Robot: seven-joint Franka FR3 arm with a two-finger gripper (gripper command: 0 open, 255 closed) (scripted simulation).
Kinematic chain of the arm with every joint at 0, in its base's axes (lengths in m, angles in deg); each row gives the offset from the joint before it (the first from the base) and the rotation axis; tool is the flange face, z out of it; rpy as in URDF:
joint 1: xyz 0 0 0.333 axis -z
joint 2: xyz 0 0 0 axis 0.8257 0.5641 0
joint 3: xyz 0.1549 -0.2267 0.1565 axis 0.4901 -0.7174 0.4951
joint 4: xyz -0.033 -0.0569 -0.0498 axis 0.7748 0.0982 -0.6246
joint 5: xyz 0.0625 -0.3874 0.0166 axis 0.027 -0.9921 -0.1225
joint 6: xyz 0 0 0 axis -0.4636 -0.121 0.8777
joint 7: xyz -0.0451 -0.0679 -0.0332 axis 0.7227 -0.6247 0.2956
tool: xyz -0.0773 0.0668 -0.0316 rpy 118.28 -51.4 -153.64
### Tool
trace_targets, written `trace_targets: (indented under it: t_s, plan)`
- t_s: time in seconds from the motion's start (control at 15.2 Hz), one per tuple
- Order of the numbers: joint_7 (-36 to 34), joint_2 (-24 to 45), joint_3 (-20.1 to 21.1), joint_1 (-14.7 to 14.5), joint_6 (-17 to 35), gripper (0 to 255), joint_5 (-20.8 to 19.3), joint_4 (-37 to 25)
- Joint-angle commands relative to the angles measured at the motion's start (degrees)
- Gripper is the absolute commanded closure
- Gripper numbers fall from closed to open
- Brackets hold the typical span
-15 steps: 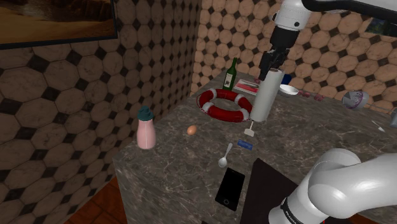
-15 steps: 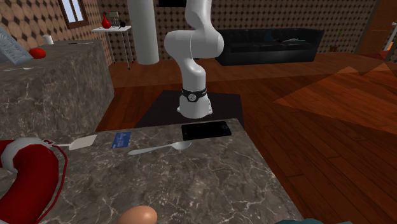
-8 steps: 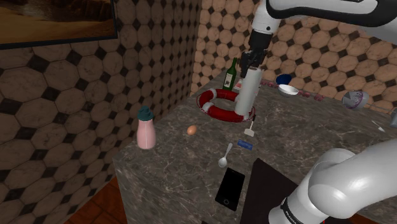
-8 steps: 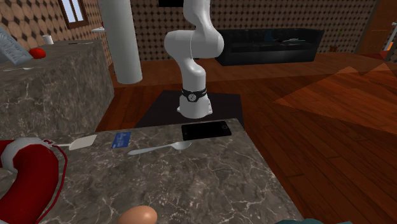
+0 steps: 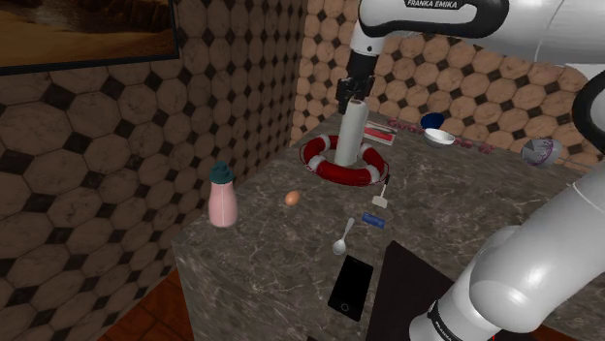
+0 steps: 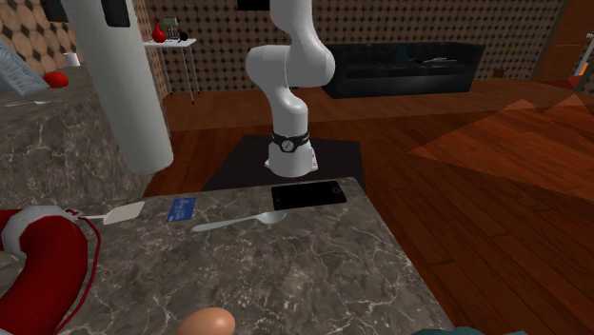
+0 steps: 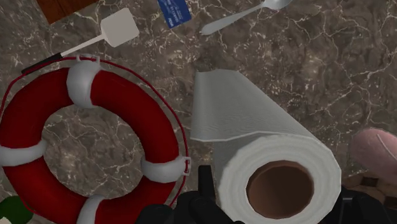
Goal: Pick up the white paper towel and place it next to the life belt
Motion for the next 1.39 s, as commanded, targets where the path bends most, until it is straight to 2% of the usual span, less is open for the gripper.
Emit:
trace_targets:
  t_s: [0.0, 0.4, 0.73, 1.32]
  plan:
    - [0.48, 4.67, -0.35, 0.08, 0.91, 255, 0.60, -3.76]
    - [1.92, 18.90, -0.97, 0.89, 0.68, 255, 2.80, -18.13]
    - [2.90, 33.30, -0.99, 2.45, -2.90, 255, 4.95, -36.02]
    - [2.60, 31.42, -0.92, 2.01, 5.09, 255, 4.64, -26.16]
